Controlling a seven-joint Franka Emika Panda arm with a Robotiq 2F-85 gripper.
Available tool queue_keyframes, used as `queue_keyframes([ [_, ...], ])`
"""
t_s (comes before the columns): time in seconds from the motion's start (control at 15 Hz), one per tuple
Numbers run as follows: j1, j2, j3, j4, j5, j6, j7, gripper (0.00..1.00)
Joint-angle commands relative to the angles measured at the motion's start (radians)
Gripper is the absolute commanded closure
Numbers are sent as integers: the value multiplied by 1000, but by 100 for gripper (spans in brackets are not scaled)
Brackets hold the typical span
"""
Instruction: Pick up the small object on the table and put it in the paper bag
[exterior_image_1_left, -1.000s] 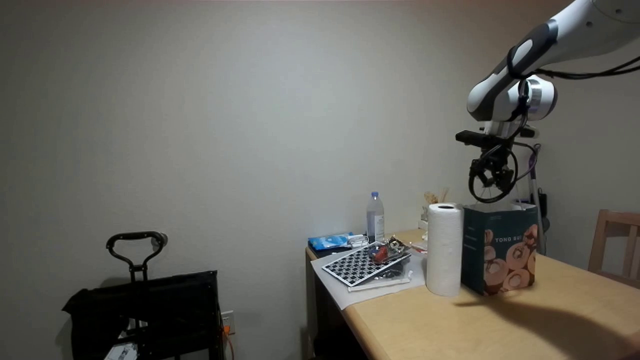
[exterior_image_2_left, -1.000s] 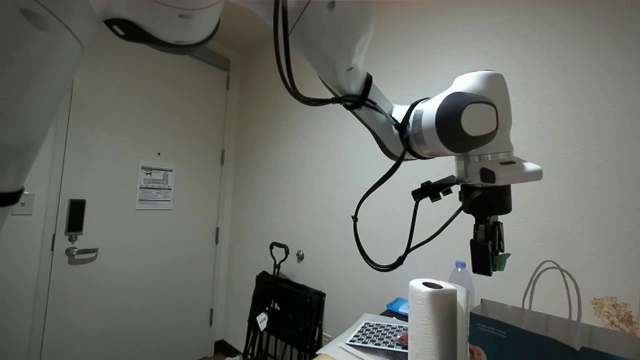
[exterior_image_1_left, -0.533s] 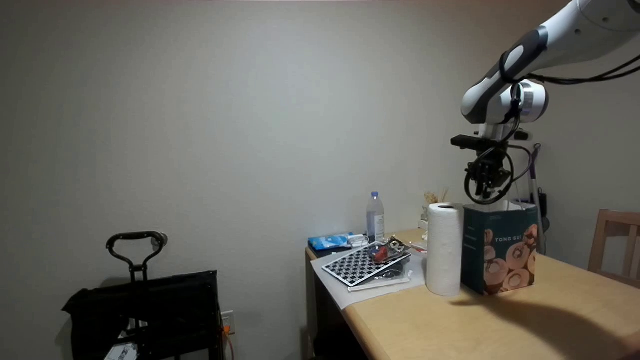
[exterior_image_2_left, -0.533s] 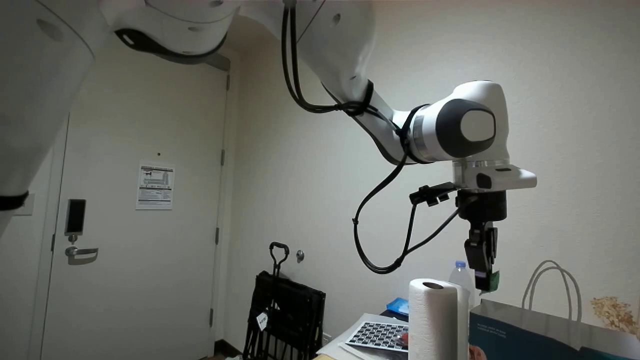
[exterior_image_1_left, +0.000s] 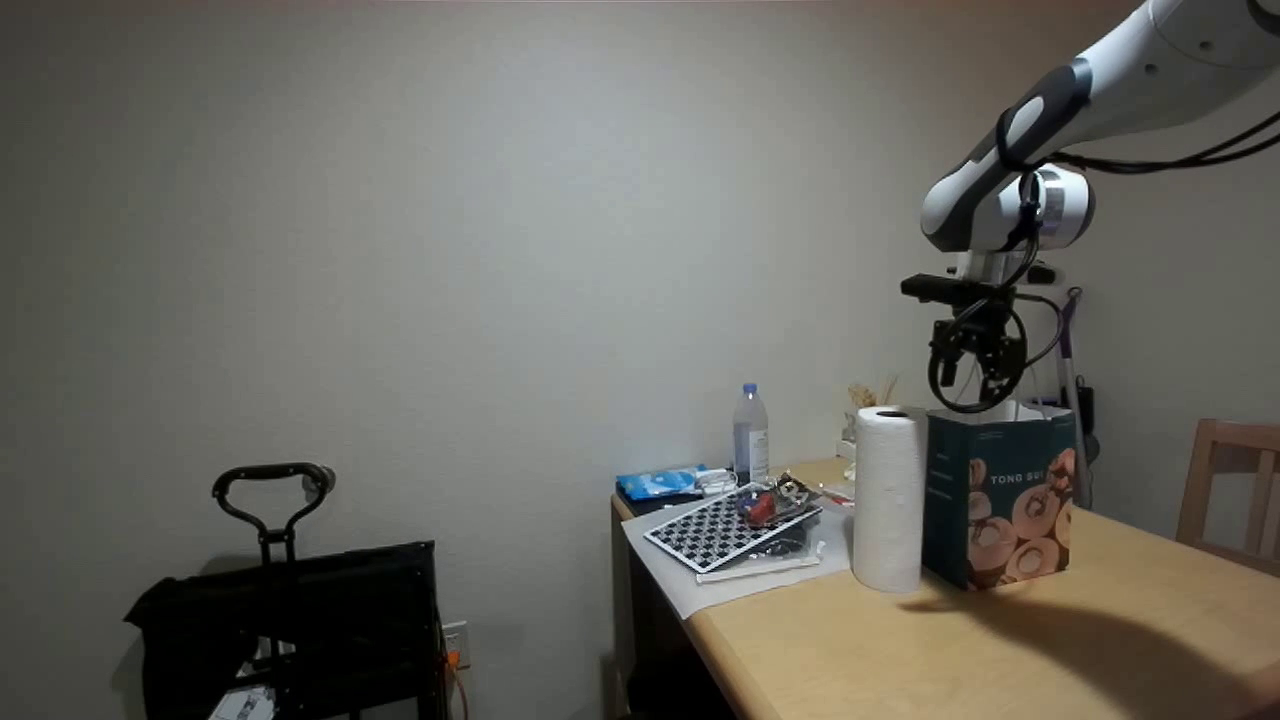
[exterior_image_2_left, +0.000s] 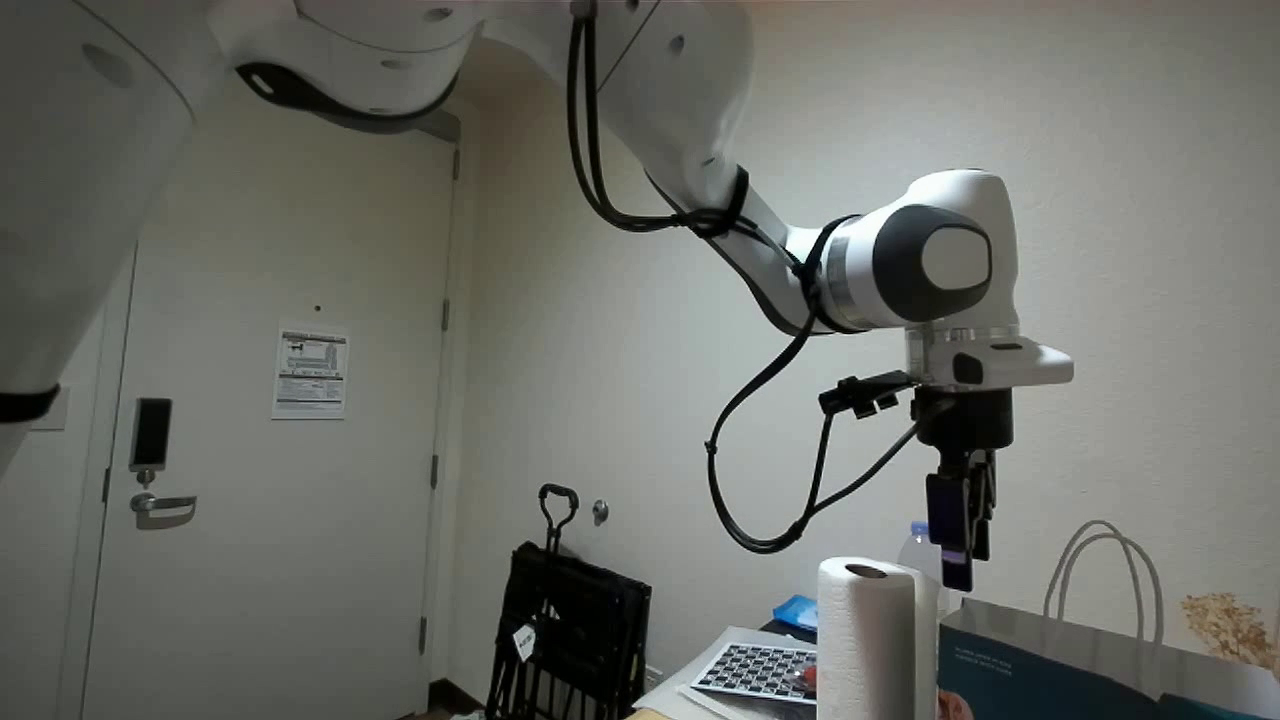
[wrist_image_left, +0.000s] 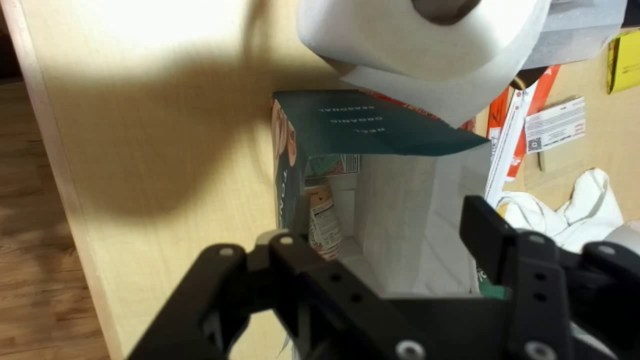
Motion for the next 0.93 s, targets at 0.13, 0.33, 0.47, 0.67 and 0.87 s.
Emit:
queue_keyframes([
  [0.13,-4,3,3,6,0,-6,0,4],
  [0.33,-4,3,3,6,0,-11,0,0],
  [0.47,-4,3,3,6,0,-12,0,0],
  [0.67,-4,3,3,6,0,-12,0,0],
  [0.87,-4,3,3,6,0,-12,0,0],
])
